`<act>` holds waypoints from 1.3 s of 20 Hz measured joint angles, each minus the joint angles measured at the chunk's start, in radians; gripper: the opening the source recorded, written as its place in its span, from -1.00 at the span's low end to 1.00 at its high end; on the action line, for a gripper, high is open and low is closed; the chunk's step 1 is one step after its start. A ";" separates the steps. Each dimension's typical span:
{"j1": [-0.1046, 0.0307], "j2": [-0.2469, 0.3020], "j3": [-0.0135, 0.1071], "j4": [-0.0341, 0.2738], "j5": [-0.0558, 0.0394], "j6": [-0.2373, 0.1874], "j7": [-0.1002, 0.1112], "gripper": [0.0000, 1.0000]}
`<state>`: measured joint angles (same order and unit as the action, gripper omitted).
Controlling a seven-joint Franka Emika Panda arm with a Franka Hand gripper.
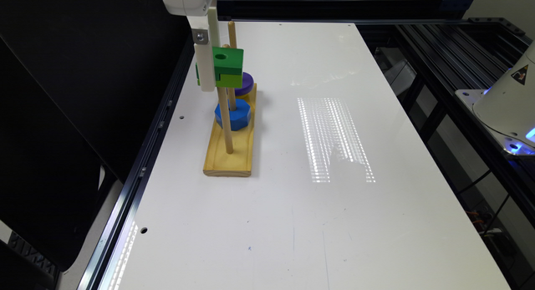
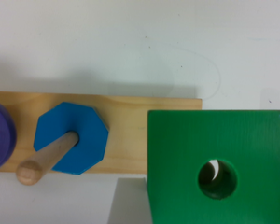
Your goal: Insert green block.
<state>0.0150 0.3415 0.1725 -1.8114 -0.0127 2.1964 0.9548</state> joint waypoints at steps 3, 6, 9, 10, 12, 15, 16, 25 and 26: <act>0.000 0.000 0.000 0.000 0.0000 0.000 0.000 -1.00; 0.000 0.000 0.000 0.000 0.0000 0.000 0.000 -1.00; 0.000 0.000 0.000 0.000 0.0000 0.000 0.000 -1.00; 0.000 0.000 0.000 0.000 0.0000 0.000 0.000 -1.00; 0.000 0.000 0.000 0.000 0.0000 0.000 0.000 -1.00; 0.000 0.000 0.000 0.000 0.0000 0.001 0.000 -1.00; 0.000 0.000 0.000 0.000 0.0000 0.002 0.000 -1.00; 0.000 0.017 -0.001 0.001 -0.0006 0.017 0.000 -1.00; 0.000 0.022 -0.001 0.001 -0.0011 0.020 0.000 -1.00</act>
<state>0.0149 0.3632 0.1719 -1.8104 -0.0137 2.2168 0.9547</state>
